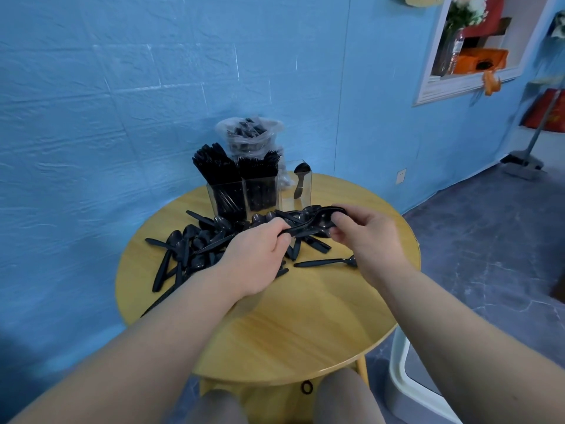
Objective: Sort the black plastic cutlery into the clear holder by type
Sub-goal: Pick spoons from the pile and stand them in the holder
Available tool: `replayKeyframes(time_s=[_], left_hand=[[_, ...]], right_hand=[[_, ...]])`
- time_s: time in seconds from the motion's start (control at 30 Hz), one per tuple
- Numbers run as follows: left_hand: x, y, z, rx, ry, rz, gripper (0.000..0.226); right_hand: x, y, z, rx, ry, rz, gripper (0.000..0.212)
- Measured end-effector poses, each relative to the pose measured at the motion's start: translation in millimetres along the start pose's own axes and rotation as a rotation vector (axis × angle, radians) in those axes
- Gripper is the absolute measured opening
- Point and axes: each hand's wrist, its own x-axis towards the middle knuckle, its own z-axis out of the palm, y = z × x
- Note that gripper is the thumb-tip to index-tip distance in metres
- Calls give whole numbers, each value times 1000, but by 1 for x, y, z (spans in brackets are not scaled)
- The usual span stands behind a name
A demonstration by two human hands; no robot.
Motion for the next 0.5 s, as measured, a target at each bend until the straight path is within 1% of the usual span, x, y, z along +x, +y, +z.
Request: replayKeyframes(time_s=[0.1, 0.2, 0.27, 0.33, 0.4, 0.5], left_hand=[[8, 1, 0, -35, 40, 31, 22], [25, -1, -5, -4, 104, 76, 25], [41, -6, -9, 90, 199, 110, 35], [58, -13, -14, 189, 274, 117, 44], [74, -20, -20, 272, 314, 102, 49], [95, -31, -26, 394, 318, 72, 54]], right_hand=[[6, -4, 5, 66, 30, 12, 20], [18, -11, 6, -49, 101, -88, 19], [33, -20, 6, -126, 165, -205, 22], [54, -29, 6, -180, 217, -325, 18], [79, -36, 7, -320, 235, -494, 17], [115, -39, 13, -567, 226, -761, 19]])
